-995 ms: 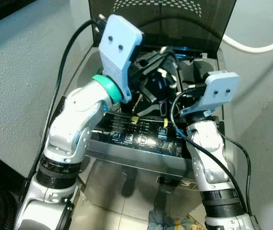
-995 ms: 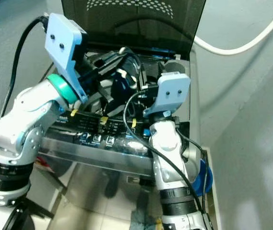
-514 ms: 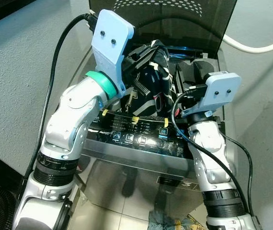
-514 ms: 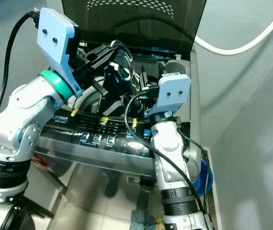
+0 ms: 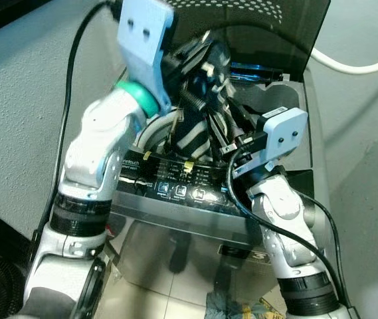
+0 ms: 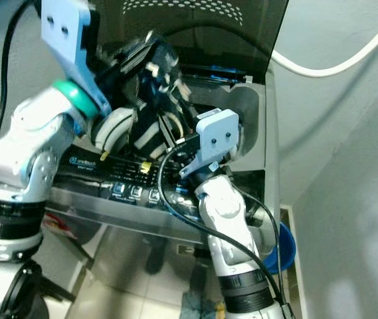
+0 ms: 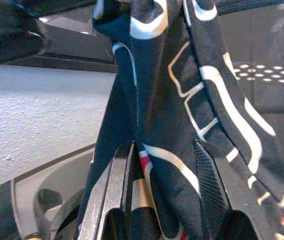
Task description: Clothes washing
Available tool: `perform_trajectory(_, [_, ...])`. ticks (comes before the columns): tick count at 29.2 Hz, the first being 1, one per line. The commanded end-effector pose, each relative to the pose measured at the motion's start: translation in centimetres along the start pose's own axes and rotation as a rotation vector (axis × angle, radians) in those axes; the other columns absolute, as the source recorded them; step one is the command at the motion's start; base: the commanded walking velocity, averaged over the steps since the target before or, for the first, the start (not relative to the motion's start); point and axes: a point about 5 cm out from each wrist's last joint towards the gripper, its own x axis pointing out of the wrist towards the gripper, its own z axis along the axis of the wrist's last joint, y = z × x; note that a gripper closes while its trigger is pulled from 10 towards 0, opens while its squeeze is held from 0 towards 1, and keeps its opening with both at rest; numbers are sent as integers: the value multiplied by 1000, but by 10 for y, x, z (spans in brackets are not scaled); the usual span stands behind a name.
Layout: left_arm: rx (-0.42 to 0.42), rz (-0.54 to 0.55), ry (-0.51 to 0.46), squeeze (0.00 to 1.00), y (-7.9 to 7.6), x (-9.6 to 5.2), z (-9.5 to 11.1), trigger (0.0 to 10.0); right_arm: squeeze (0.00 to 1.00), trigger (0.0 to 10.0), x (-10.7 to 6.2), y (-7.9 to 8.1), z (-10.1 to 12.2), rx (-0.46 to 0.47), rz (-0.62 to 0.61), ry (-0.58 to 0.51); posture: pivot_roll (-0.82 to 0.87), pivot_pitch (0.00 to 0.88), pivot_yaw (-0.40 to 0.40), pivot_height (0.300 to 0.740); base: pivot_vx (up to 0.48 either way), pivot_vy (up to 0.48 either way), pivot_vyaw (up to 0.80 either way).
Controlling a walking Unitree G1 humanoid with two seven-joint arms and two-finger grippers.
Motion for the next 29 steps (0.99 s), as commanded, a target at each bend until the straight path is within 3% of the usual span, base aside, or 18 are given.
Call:
perform_trajectory(1, [71, -57, -67, 0, -10, 7, 11, 0, 0, 10000, 1, -1, 2, -6, -19, -4, 156, 95, 125, 740, 0, 0, 0])
perform_trajectory(2, [71, -57, -67, 0, -10, 7, 11, 0, 0, 10000, 1, -1, 2, -6, -19, -4, 156, 95, 125, 740, 0, 0, 0])
perform_trajectory(3, [120, -54, -82, 0, -12, 10, 13, 10000, 0, 10000, 0, -2, 1, -8, -22, -2, 155, 96, 127, 740, 0, 0, 0])
perform_trajectory(5, [221, -32, -104, 0, -13, 13, 17, 10000, 0, 10000, -1, -3, 1, -8, -27, 2, 154, 96, 129, 740, 0, 0, 0])
perform_trajectory(6, [221, -32, -104, 0, -13, 13, 17, 10000, 0, 10000, -1, -3, 1, -8, -27, 2, 154, 96, 129, 740, 0, 0, 0])
perform_trajectory(7, [347, -14, -137, 0, -11, 16, 24, 10000, 0, 10000, -2, -3, 2, -8, -28, 5, 152, 98, 131, 740, 0, 0, 0])
perform_trajectory(8, [347, -14, -137, 0, -11, 16, 24, 10000, 0, 10000, -2, -3, 2, -8, -28, 5, 152, 98, 131, 740, 0, 0, 0])
perform_trajectory(10, [570, -4, -213, 0, 4, 21, 50, 10000, 0, 10000, -3, -4, 2, -12, -32, 11, 153, 103, 139, 740, 0, 0, 0])
perform_trajectory(12, [615, -13, -227, 0, 12, 21, 59, 10000, 0, 10000, -4, -5, 2, -13, -34, 12, 155, 102, 143, 740, 0, 0, 0])
perform_trajectory(13, [635, -105, -173, 0, 28, 11, 66, 10000, 0, 10000, -7, -6, 3, -17, -40, 16, 157, 104, 146, 740, 0, 0, 0])
perform_trajectory(17, [608, -182, -68, 0, 38, -4, 56, 10000, 0, 10000, -11, -8, 3, -23, -46, 24, 164, 108, 155, 740, 0, 0, 0])
perform_trajectory(20, [414, -243, 108, 0, 33, -35, 27, 10000, 0, 10000, -14, -8, 1, -23, -53, 36, 168, 111, 154, 740, 0, 0, 0])
perform_trajectory(21, [414, -243, 108, 0, 33, -35, 27, 10000, 0, 10000, -14, -8, 1, -23, -53, 36, 168, 111, 154, 740, 0, 0, 0])
perform_trajectory(22, [374, -266, 147, 0, 24, -45, 14, 10000, 0, 10000, -15, -7, 0, -20, -53, 38, 171, 116, 153, 740, 0, 0, 0])
perform_trajectory(26, [354, -326, 175, 0, 6, -58, -1, 10000, 0, 10000, -14, -3, -1, -12, -49, 40, 164, 118, 155, 740, 0, 0, 0])
perform_trajectory(29, [415, -384, 176, 0, 2, -64, -9, 10000, 0, 10000, -14, 0, 0, -8, -47, 43, 164, 119, 163, 740, 0, 0, 0])
